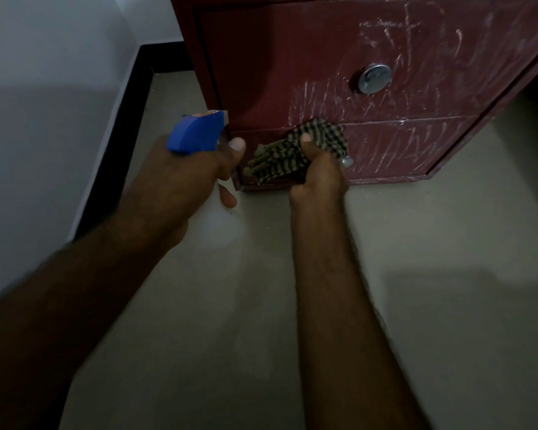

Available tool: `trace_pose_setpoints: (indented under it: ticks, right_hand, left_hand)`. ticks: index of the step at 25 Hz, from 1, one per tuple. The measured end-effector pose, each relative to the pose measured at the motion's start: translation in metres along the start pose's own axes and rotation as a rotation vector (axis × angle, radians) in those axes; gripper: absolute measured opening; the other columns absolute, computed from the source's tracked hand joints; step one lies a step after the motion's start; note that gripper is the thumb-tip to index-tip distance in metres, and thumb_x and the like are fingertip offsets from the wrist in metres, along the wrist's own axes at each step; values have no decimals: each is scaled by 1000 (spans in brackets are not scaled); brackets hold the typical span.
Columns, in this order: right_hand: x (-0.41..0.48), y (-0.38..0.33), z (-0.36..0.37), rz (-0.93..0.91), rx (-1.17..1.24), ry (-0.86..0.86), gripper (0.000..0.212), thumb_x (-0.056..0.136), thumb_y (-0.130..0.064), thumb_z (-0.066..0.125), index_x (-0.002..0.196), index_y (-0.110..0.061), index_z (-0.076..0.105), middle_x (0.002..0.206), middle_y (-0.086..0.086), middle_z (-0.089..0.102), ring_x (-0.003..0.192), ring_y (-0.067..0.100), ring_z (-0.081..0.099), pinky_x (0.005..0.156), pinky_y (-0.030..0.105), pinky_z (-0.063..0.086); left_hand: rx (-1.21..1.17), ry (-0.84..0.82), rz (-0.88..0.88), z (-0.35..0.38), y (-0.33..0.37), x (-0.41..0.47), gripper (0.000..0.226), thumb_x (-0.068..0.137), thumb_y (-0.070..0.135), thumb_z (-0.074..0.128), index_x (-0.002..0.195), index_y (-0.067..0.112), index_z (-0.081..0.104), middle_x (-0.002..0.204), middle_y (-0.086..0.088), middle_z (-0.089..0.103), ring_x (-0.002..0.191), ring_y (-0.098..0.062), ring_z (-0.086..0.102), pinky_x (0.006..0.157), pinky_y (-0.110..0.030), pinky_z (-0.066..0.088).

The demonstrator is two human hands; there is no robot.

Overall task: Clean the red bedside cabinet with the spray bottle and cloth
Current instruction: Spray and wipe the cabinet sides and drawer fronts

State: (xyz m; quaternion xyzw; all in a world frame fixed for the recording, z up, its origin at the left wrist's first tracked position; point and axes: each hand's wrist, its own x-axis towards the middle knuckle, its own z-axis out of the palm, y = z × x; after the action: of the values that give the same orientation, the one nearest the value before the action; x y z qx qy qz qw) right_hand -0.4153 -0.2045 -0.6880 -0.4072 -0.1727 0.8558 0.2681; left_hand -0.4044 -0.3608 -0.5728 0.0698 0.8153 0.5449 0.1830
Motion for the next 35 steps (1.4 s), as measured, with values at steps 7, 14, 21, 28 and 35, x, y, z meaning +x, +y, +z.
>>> trace_pose_setpoints:
  ticks: [7,14,21,28,35]
  right_hand:
    - [2,-22,-20,-85,-130,66,30,84,6,76,113,-2,74,105,13,78,93,32,76,76,46,66]
    - [-1,-16,-11,-61,-162,48,49,70,13,73,117,1,71,107,18,77,97,39,75,68,44,66]
    - [-14,-15,17,-104,-171,45,73,67,8,81,135,-7,57,118,15,71,94,32,74,69,54,65]
    - [-21,2,14,-253,-287,77,96,77,-22,93,156,-20,39,147,3,55,121,23,64,101,44,59]
    - [-23,7,8,-315,-392,36,81,82,-17,88,151,-18,44,133,4,63,114,22,68,98,45,60]
  left_hand:
    - [72,-6,-38,13,-12,15,22,87,45,70,86,41,49,100,-2,69,83,-26,72,86,-44,56]
    - [85,-34,15,17,-5,13,17,90,38,69,97,26,59,92,-2,69,57,-1,66,73,-26,49]
    - [62,-38,27,13,-4,9,14,92,33,68,85,34,55,91,-13,71,69,-23,70,92,-41,52]
    - [47,-25,48,5,0,3,12,92,33,68,93,26,59,88,-12,69,66,-26,69,89,-44,55]
    - [40,-6,55,1,0,1,12,91,33,69,94,25,60,84,-6,68,66,-21,68,88,-46,56]
